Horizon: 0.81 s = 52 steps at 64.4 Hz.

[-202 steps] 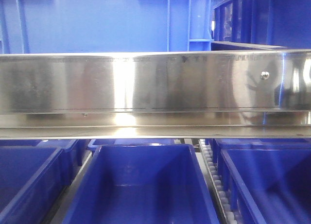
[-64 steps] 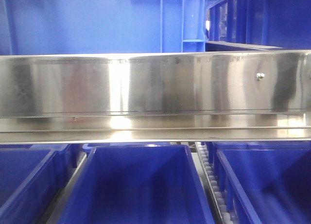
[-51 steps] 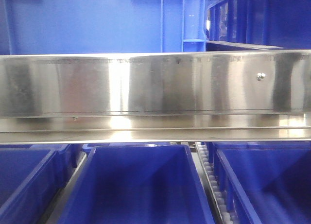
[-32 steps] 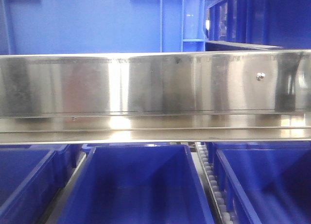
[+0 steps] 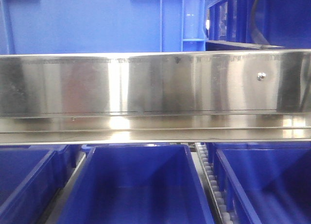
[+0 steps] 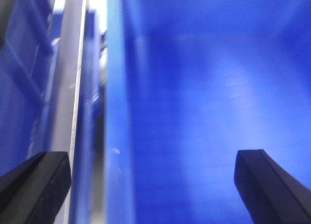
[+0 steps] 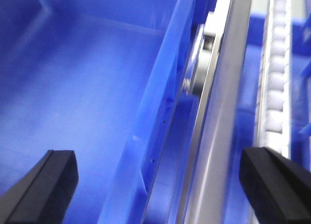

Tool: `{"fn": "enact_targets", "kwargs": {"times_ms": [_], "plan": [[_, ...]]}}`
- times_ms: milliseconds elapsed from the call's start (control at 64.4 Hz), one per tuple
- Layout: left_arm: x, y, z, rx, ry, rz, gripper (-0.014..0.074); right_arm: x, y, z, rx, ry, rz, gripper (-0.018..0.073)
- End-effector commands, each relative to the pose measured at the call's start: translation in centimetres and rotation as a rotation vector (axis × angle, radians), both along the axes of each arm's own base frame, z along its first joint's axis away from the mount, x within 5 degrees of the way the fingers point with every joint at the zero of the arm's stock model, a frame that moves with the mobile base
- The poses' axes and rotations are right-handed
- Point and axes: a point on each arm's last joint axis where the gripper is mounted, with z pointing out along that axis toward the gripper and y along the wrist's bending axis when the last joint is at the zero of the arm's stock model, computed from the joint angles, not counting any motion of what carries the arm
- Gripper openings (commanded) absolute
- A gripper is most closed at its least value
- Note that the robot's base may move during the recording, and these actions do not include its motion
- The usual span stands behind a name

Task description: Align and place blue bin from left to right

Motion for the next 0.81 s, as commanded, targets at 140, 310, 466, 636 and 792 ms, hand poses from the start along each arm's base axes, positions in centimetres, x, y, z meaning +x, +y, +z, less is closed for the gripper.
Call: {"fn": "enact_targets", "kwargs": {"times_ms": [140,310,466,636,792], "plan": [[1.3,0.2,-1.2,0.031,0.022,0.013,0.0580,1.3,1.2,-1.1,0.005,-0.030,0.014,0.0561],[2.2,0.0,-2.2,0.034,0.038,0.011,0.0580,2.2,1.6,-2.3,0.013,-0.011,0.000,0.0561],[2.8,-0.1,-2.9,0.036,0.052,0.010,0.0580,2.9,1.8,-3.4,0.013,0.018,-0.010,0.0561],[3.2,-0.1,-3.5,0.039,0.065,0.010,0.0580,3.3,1.9,-4.0,0.008,0.031,-0.010,0.0561],[3.7,0.3,-4.3,0.026,0.095,0.002,0.0580,3.4,2.0,-4.0,0.012,0.021,-0.010,0.0561]]}}
